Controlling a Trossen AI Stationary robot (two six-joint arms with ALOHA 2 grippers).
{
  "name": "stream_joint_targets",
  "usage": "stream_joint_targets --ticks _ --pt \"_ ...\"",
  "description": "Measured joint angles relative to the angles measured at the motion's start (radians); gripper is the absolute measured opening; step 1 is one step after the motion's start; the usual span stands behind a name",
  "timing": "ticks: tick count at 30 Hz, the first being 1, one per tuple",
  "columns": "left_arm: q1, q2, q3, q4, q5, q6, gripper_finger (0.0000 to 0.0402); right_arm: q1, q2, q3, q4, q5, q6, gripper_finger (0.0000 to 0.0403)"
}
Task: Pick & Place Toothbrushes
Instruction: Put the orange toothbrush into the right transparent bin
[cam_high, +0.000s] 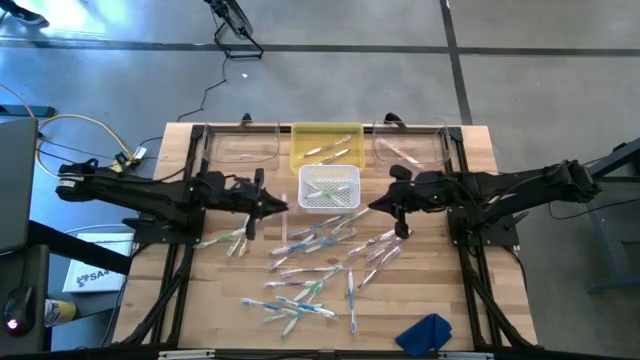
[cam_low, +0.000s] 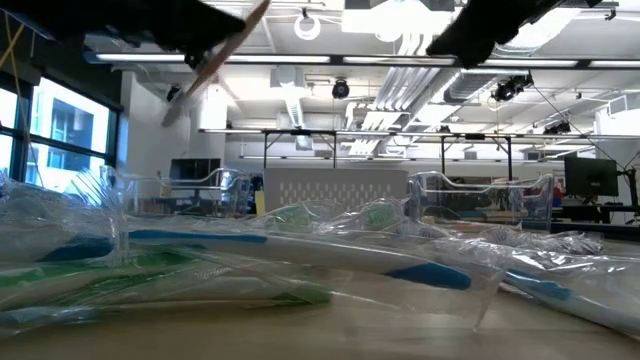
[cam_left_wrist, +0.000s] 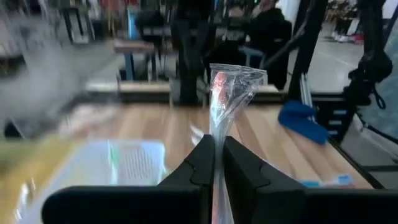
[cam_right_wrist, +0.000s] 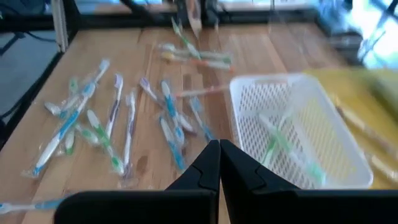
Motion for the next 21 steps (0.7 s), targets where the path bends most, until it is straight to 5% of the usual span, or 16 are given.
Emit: stream_joint_targets --ticks 11,21 --pt "0.0 0.121 0.211 -0.055 -0.024 0.228 0.0017 0.0 0.003 0.0 0.239 0.0 -0.071 0.0002" --pt "0.037 0.261 0.405 -0.059 -0.019 0.348 0.0017 0.0 0.151 0.0 0.451 0.005 -0.138 0.0019"
